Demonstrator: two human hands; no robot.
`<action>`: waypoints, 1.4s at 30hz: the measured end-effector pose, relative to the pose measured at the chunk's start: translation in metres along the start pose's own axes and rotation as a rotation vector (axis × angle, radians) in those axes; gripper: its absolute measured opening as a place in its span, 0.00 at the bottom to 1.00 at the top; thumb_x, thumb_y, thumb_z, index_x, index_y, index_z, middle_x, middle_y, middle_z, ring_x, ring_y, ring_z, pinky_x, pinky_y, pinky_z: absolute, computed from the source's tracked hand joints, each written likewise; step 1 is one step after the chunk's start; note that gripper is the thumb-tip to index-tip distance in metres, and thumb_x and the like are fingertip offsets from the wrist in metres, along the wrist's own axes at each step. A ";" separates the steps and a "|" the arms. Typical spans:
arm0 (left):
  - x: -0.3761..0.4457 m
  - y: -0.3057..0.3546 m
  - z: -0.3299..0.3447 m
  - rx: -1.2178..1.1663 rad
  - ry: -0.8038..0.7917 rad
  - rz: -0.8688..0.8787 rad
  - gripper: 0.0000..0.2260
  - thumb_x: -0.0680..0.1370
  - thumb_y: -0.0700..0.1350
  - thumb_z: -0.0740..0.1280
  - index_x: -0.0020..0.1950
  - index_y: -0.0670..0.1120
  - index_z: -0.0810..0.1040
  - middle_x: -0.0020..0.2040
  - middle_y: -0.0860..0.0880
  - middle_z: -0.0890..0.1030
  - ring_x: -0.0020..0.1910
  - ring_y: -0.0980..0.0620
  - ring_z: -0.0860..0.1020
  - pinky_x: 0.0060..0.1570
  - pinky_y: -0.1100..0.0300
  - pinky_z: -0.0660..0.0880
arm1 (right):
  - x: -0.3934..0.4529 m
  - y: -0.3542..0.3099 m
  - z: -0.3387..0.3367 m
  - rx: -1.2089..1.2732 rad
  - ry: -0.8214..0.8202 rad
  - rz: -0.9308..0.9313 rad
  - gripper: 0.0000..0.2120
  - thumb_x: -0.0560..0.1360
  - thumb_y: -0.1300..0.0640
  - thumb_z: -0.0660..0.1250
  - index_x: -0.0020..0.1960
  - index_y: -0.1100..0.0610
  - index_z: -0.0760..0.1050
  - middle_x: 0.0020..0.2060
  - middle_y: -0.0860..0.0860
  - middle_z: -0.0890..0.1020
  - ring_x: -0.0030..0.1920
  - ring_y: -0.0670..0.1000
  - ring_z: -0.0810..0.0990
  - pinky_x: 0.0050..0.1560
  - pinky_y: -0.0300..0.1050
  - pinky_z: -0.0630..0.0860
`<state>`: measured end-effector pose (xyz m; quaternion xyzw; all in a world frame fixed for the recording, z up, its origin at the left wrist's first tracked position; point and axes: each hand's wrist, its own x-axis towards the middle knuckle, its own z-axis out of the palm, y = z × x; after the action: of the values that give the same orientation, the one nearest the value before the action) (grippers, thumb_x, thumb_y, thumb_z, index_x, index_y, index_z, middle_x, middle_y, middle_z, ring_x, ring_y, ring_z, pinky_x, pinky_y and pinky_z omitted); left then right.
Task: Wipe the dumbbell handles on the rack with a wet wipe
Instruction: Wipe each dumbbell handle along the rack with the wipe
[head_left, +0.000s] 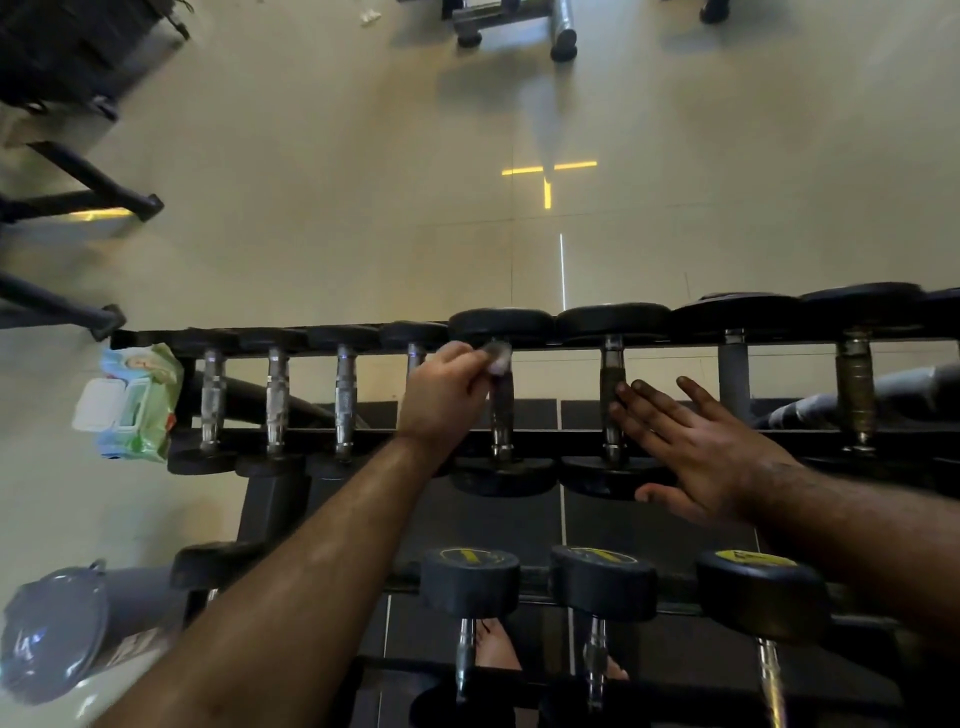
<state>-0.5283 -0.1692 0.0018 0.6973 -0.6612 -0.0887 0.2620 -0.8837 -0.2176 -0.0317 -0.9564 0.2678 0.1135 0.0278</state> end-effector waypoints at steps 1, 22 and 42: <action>0.004 0.004 0.006 -0.023 0.105 -0.065 0.04 0.80 0.46 0.75 0.52 0.46 0.88 0.47 0.50 0.83 0.42 0.55 0.79 0.42 0.61 0.77 | 0.000 0.000 0.001 -0.001 -0.002 0.005 0.43 0.83 0.27 0.46 0.88 0.55 0.50 0.86 0.58 0.54 0.85 0.60 0.57 0.79 0.70 0.55; 0.001 0.042 -0.009 0.167 -0.986 0.031 0.08 0.83 0.47 0.68 0.59 0.52 0.85 0.54 0.52 0.82 0.52 0.52 0.81 0.57 0.53 0.80 | 0.002 0.000 -0.005 -0.033 -0.013 0.016 0.44 0.83 0.26 0.45 0.88 0.55 0.51 0.86 0.57 0.53 0.85 0.60 0.55 0.80 0.74 0.58; -0.007 0.051 -0.006 -0.015 -0.784 -0.167 0.07 0.83 0.51 0.68 0.55 0.51 0.85 0.49 0.53 0.83 0.48 0.56 0.81 0.53 0.55 0.80 | 0.001 0.000 0.000 -0.051 0.033 0.006 0.44 0.83 0.27 0.46 0.87 0.56 0.53 0.86 0.58 0.56 0.84 0.61 0.59 0.79 0.75 0.59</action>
<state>-0.5710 -0.1603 0.0298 0.6600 -0.6516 -0.3737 -0.0133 -0.8831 -0.2181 -0.0319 -0.9577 0.2680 0.1043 -0.0012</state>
